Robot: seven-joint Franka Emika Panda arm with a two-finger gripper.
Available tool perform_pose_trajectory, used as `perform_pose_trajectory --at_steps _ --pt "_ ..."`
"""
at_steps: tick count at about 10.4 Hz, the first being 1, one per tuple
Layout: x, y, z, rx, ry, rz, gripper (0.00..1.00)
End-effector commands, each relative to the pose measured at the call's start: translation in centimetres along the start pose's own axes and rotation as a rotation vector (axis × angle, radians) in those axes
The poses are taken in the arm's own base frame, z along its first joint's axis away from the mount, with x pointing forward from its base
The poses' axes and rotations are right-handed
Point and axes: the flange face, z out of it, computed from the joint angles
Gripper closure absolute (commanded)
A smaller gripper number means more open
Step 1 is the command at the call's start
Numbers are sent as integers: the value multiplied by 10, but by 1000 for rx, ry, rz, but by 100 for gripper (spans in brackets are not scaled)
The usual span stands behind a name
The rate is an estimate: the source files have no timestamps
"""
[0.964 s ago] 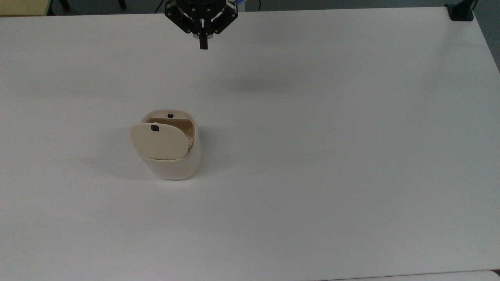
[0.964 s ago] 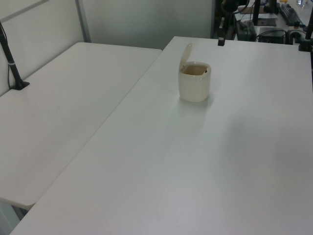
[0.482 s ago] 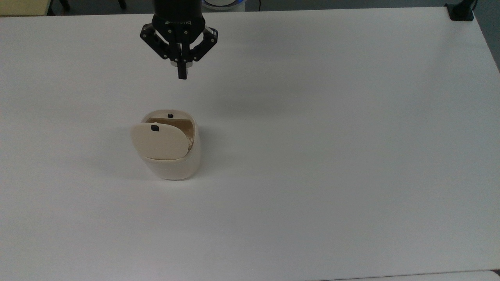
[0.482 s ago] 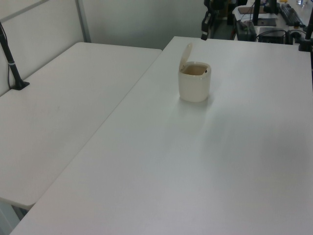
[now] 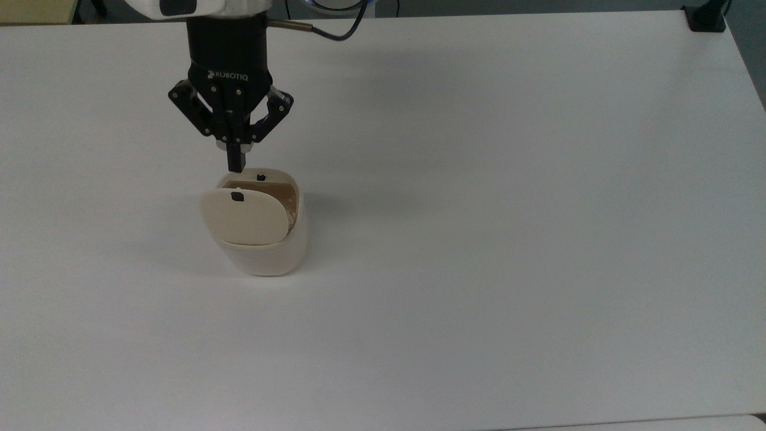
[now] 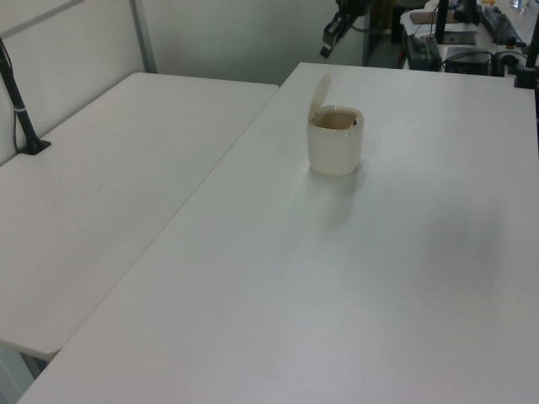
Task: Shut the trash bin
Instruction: 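Move the gripper down toward the raised lid of the cream bin, then push the raised lid down over the bin opening with the gripper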
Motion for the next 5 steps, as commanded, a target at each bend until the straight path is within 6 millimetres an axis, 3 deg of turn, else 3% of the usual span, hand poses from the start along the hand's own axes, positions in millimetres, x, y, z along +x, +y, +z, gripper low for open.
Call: perform_pose_trajectory --at_steps 1,5 --pt "9 13 25 -19 62 51 98" --pt "-1 23 38 -32 2 57 98"
